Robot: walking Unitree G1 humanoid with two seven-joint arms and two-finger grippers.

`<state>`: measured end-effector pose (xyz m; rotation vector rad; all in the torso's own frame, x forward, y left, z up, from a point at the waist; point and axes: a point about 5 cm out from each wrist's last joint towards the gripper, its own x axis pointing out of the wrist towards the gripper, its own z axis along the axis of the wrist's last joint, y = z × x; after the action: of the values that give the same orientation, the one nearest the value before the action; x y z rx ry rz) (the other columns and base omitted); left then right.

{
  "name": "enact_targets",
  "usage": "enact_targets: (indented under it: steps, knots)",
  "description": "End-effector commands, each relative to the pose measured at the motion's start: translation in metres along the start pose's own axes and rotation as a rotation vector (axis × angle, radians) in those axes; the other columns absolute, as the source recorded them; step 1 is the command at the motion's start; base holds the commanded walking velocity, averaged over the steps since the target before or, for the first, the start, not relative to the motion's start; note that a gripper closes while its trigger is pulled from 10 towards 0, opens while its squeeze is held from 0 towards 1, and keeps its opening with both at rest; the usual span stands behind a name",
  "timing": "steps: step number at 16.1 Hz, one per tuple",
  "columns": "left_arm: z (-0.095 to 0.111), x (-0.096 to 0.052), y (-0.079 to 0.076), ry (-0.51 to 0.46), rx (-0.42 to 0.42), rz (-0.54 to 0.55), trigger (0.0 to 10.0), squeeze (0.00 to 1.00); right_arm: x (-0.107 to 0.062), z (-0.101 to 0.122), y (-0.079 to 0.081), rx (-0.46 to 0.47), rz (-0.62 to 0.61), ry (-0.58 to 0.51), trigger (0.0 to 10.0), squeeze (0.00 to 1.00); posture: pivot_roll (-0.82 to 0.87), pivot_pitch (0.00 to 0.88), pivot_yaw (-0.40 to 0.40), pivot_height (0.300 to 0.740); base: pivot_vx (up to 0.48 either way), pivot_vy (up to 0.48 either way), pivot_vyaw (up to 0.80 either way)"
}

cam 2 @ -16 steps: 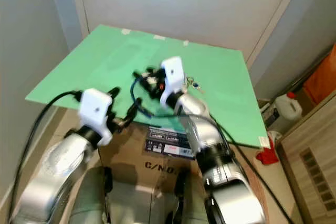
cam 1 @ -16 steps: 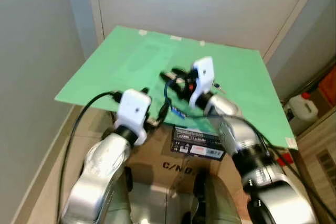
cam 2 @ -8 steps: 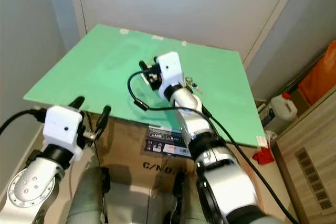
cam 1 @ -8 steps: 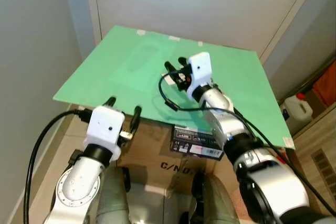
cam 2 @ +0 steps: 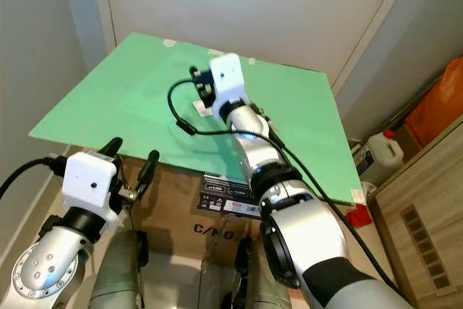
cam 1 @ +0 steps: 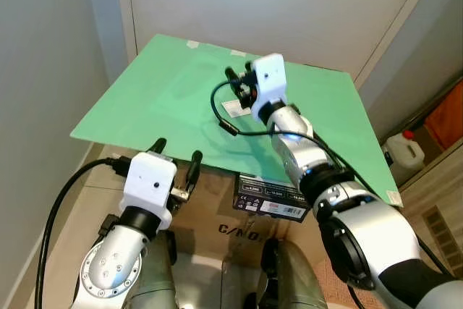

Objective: Hang keys on a hook

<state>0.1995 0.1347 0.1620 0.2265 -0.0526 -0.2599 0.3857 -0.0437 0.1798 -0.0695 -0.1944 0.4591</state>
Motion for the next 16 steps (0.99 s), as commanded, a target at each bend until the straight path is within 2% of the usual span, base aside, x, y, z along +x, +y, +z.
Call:
enact_targets:
  steps: [1,4,7,11,14,15,16]
  knots:
    - [0.007,-0.002,-0.004,-0.031,-0.006,-0.009,10.0,0.00,0.001,0.001,-0.004,-0.020,-0.026,0.010,10.0,0.00,0.39,0.029,-0.185,0.549,0.000,0.000,0.00]
    - [0.007,-0.002,-0.005,-0.022,-0.009,-0.005,10.0,0.00,0.003,0.000,-0.006,-0.067,-0.049,0.051,10.0,0.00,0.40,0.040,-0.194,0.549,0.000,0.000,0.00]
    - [0.007,-0.005,-0.005,-0.012,-0.014,0.001,10.0,0.00,0.001,-0.008,-0.014,-0.154,-0.113,0.140,10.0,0.00,0.41,0.056,-0.202,0.549,0.000,0.000,0.00]
    - [0.006,-0.006,-0.003,0.001,-0.017,0.003,10.0,0.00,-0.003,-0.017,-0.020,-0.275,-0.158,0.205,10.0,0.00,0.41,0.066,-0.203,0.549,0.000,0.000,0.00]
    - [0.007,-0.006,-0.004,0.001,-0.021,-0.001,10.0,0.00,-0.006,-0.021,-0.028,-0.258,-0.202,0.240,10.0,0.00,0.40,0.068,-0.197,0.549,0.000,0.000,0.00]
    - [0.008,-0.004,-0.006,0.003,-0.025,-0.006,10.0,0.00,-0.010,-0.026,-0.035,-0.195,-0.238,0.277,10.0,0.00,0.40,0.068,-0.194,0.549,0.000,0.000,0.00]
    - [0.008,-0.004,-0.006,0.004,-0.027,-0.007,10.0,0.00,-0.012,-0.028,-0.037,-0.171,-0.254,0.290,10.0,0.00,0.39,0.069,-0.193,0.549,0.000,0.000,0.00]
